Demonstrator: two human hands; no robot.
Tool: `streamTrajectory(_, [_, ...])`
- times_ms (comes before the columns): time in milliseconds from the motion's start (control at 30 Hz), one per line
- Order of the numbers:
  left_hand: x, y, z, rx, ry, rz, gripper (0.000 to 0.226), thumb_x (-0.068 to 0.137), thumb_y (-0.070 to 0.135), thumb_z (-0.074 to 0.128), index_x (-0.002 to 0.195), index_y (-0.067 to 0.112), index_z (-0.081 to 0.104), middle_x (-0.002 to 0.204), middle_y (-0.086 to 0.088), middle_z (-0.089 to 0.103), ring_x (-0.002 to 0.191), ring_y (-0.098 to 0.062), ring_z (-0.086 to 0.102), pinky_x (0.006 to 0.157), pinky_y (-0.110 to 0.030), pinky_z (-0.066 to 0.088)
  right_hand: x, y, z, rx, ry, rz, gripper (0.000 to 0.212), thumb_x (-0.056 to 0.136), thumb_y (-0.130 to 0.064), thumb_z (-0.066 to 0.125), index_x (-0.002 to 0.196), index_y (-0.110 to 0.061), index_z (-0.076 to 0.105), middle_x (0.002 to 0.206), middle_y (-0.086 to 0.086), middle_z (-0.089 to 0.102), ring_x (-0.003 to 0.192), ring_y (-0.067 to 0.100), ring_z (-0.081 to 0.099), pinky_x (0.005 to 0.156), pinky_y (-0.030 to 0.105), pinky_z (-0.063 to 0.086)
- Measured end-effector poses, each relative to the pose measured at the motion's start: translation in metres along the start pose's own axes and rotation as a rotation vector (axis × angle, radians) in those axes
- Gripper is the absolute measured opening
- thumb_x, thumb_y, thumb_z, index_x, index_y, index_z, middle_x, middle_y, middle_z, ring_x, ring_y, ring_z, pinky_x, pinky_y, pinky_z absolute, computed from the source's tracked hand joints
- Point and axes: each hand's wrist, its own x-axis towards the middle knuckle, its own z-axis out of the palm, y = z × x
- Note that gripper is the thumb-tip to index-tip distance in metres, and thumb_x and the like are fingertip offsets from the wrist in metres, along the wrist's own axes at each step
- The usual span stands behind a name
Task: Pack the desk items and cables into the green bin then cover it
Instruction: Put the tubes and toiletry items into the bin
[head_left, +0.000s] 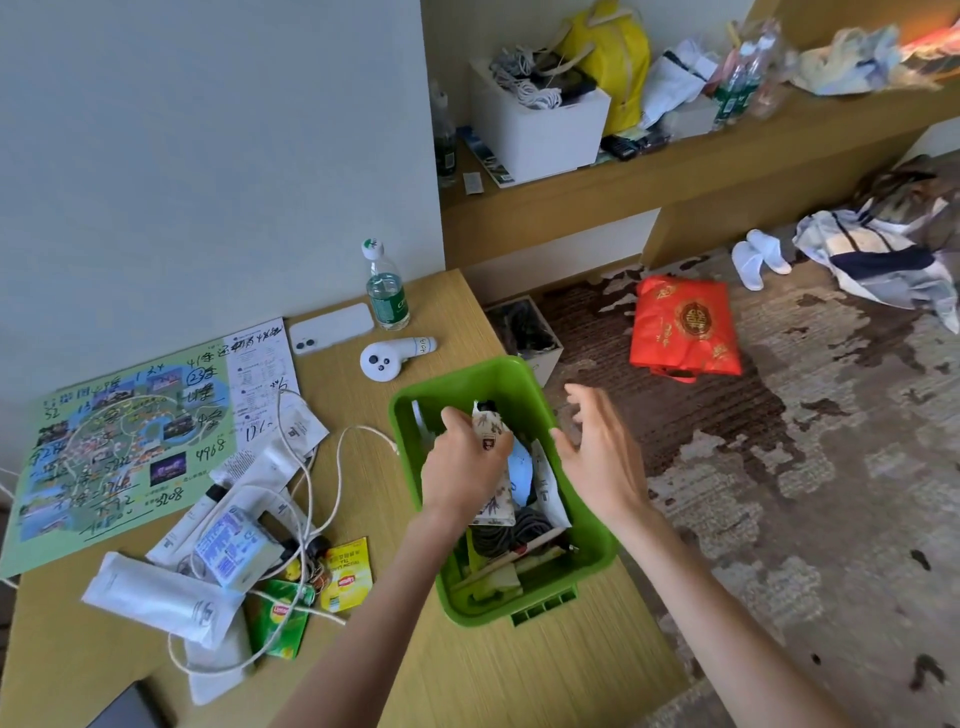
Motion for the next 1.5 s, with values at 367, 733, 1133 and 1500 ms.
streamTrajectory(367, [0.01,-0.018,0.029,0.32,-0.152,-0.002,0.046,0.098,0.031,0.049,0.133,0.001,0.041,0.135,-0.017,0.041,0.113,-0.036,0.053,0.085,-0.042,0.048,-0.012,0.005,0.023,0.005,-0.076,-0.039,0.044,0.097,-0.011,0.053,0.14,-0.009,0.045,0.136,0.002,0.055,0.096,0.013,0.067,0.067,0.01,0.043])
streamTrajectory(733, [0.019,-0.045,-0.074,-0.005,0.231,0.281,0.018,0.095,0.013,0.05,0.104,0.016,0.065,0.104,0.003,0.069,0.085,-0.013,0.064,0.073,-0.032,0.054,0.002,-0.075,0.03,-0.015,-0.006,-0.196,0.034,0.087,-0.004,0.057,0.12,-0.009,0.057,0.126,0.004,0.055,0.116,0.021,0.052,0.098,0.034,0.044])
streamTrajectory(1133, [-0.003,-0.24,-0.176,0.09,0.354,-0.108,0.024,0.089,0.0,0.053,0.108,0.007,0.066,0.112,-0.014,0.064,0.098,-0.03,0.062,0.078,-0.036,0.049,-0.033,-0.201,0.152,0.118,-0.304,-0.363,0.023,0.086,0.0,0.056,0.104,-0.014,0.058,0.11,-0.001,0.056,0.095,0.019,0.056,0.08,0.035,0.05])
streamTrajectory(1500, [0.04,-0.34,-0.193,0.294,0.147,-0.089,0.035,0.095,0.013,0.054,0.13,0.012,0.054,0.133,-0.009,0.052,0.125,-0.029,0.046,0.105,-0.043,0.037,-0.038,-0.239,0.258,0.062,-0.535,-0.224,0.02,0.09,0.008,0.049,0.106,-0.001,0.058,0.113,0.013,0.055,0.104,0.025,0.053,0.093,0.036,0.047])
